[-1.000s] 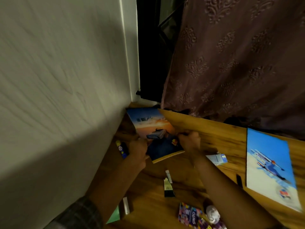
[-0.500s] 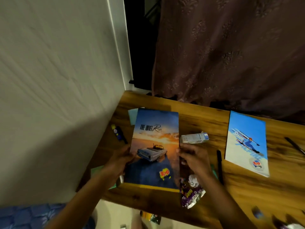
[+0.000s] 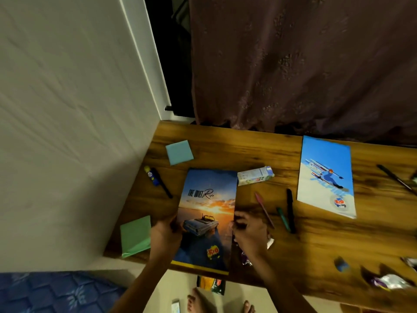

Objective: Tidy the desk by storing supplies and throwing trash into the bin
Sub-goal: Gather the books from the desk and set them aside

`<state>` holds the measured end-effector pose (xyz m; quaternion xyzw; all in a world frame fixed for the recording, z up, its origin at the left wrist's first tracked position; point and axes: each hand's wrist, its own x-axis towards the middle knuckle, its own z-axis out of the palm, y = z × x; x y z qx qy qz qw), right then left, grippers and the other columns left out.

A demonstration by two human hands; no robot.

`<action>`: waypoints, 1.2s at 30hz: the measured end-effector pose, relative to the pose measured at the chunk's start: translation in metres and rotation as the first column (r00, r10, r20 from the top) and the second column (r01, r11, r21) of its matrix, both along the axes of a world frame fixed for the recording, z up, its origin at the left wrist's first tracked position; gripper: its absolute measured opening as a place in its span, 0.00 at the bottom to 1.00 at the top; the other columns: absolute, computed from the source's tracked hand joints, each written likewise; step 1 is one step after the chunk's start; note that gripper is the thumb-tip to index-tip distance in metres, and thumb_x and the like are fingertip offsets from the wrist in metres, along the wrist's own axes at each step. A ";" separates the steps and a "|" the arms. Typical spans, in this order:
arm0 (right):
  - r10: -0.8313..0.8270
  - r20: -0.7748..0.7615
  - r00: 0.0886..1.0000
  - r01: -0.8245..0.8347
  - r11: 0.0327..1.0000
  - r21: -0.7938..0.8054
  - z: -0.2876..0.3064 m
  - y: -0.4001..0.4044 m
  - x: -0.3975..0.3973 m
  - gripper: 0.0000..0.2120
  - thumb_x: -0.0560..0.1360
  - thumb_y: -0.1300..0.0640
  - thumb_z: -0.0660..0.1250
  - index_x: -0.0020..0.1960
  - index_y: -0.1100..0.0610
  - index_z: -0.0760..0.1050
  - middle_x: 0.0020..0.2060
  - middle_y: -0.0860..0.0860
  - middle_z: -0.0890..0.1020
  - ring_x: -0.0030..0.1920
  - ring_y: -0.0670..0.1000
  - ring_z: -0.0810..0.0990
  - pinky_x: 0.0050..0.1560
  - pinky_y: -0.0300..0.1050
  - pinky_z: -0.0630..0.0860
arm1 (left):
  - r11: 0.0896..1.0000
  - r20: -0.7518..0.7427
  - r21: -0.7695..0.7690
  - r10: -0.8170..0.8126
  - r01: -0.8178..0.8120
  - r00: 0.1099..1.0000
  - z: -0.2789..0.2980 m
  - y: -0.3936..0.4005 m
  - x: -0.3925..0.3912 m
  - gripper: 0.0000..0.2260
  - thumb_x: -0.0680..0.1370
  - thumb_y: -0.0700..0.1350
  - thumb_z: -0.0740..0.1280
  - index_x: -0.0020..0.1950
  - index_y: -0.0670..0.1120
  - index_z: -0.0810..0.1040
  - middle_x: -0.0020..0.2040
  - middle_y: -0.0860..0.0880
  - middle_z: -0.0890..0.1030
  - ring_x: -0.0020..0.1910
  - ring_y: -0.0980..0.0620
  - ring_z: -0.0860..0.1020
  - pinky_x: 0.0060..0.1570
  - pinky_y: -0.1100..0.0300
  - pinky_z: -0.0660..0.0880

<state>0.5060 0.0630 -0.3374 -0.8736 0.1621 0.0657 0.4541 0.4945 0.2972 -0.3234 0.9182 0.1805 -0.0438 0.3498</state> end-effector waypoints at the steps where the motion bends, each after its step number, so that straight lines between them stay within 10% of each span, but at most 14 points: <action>1: 0.009 -0.007 1.000 -0.009 1.000 0.001 -0.002 0.001 -0.001 0.15 0.73 0.57 0.77 0.59 0.50 0.82 0.49 0.46 0.87 0.41 0.41 0.84 0.44 0.48 0.85 | 0.999 0.016 0.031 -0.019 0.018 1.000 -0.001 0.000 -0.002 0.06 0.76 0.34 0.71 0.50 0.40 0.85 0.41 0.40 0.85 0.39 0.39 0.83 0.37 0.59 0.70; 7: 0.055 0.020 0.998 -0.055 0.998 0.004 -0.005 0.001 -0.008 0.17 0.73 0.58 0.76 0.61 0.50 0.81 0.52 0.48 0.87 0.44 0.44 0.85 0.44 0.50 0.85 | 0.994 0.096 0.096 -0.063 0.054 0.993 -0.005 -0.001 -0.009 0.07 0.75 0.32 0.71 0.50 0.41 0.83 0.38 0.42 0.83 0.34 0.41 0.82 0.34 0.60 0.72; 12: 0.078 0.054 0.995 -0.075 0.995 -0.064 0.011 -0.005 -0.033 0.19 0.74 0.54 0.75 0.64 0.48 0.79 0.53 0.43 0.85 0.44 0.32 0.77 0.41 0.21 0.70 | 0.972 0.123 -0.235 0.024 0.005 0.992 0.017 -0.019 -0.040 0.13 0.83 0.42 0.67 0.68 0.48 0.78 0.59 0.52 0.82 0.52 0.58 0.82 0.44 0.74 0.76; 18: 0.156 -0.095 0.983 -0.137 0.974 0.181 0.022 -0.043 -0.115 0.09 0.73 0.48 0.75 0.53 0.42 0.81 0.44 0.40 0.86 0.43 0.41 0.85 0.42 0.41 0.84 | 0.830 0.044 -0.525 0.248 -0.188 0.968 0.016 -0.043 -0.123 0.09 0.82 0.41 0.67 0.60 0.50 0.83 0.49 0.51 0.87 0.49 0.53 0.86 0.49 0.56 0.81; 21: 0.264 -0.291 0.919 -0.194 0.949 0.248 0.010 -0.070 -0.153 0.10 0.69 0.47 0.79 0.48 0.46 0.84 0.42 0.43 0.87 0.47 0.42 0.85 0.47 0.35 0.81 | 0.647 -0.281 -0.632 0.322 -0.427 0.904 -0.023 -0.049 -0.165 0.10 0.83 0.42 0.65 0.56 0.41 0.85 0.46 0.40 0.87 0.42 0.41 0.87 0.45 0.50 0.80; 25: 0.443 -0.521 0.730 -0.372 0.897 0.240 -0.015 -0.108 -0.192 0.24 0.57 0.31 0.78 0.47 0.42 0.83 0.44 0.42 0.87 0.48 0.36 0.83 0.49 0.29 0.77 | 0.156 -0.744 -0.580 0.299 -0.800 0.597 -0.084 -0.043 -0.202 0.14 0.85 0.42 0.58 0.63 0.35 0.79 0.54 0.34 0.85 0.39 0.40 0.87 0.36 0.55 0.82; 27: 0.444 -0.611 0.655 -0.413 0.888 0.201 -0.033 -0.120 -0.205 0.15 0.66 0.38 0.77 0.49 0.41 0.80 0.48 0.43 0.85 0.49 0.38 0.82 0.52 0.33 0.77 | -0.062 -0.798 -0.561 0.304 -0.826 0.520 -0.106 -0.044 -0.210 0.16 0.86 0.45 0.57 0.66 0.37 0.77 0.60 0.34 0.83 0.42 0.39 0.87 0.37 0.52 0.84; 31: 0.145 -0.733 0.664 0.106 0.953 0.284 -0.065 -0.108 -0.208 0.21 0.78 0.36 0.64 0.56 0.53 0.78 0.47 0.54 0.86 0.48 0.54 0.85 0.54 0.55 0.81 | -0.310 -0.822 -0.564 0.297 -0.765 0.485 -0.118 -0.039 -0.203 0.26 0.81 0.57 0.64 0.73 0.41 0.74 0.65 0.34 0.80 0.62 0.35 0.80 0.62 0.44 0.75; 33: -0.011 -0.803 0.596 0.647 0.599 0.472 -0.082 -0.097 -0.203 0.32 0.77 0.29 0.56 0.60 0.57 0.75 0.54 0.61 0.85 0.56 0.63 0.83 0.60 0.62 0.77 | -0.370 -0.821 -0.569 0.299 -0.735 0.486 -0.123 -0.035 -0.189 0.32 0.78 0.62 0.66 0.74 0.40 0.72 0.68 0.33 0.76 0.68 0.33 0.75 0.68 0.42 0.71; 36: -0.171 -0.811 0.559 0.821 -0.017 0.570 -0.110 -0.078 -0.191 0.43 0.73 0.24 0.54 0.71 0.58 0.69 0.66 0.66 0.77 0.66 0.68 0.76 0.70 0.67 0.68 | -0.418 -0.827 -0.562 0.305 -0.713 0.473 -0.137 -0.027 -0.162 0.39 0.76 0.67 0.65 0.77 0.41 0.68 0.73 0.32 0.71 0.73 0.33 0.69 0.73 0.40 0.65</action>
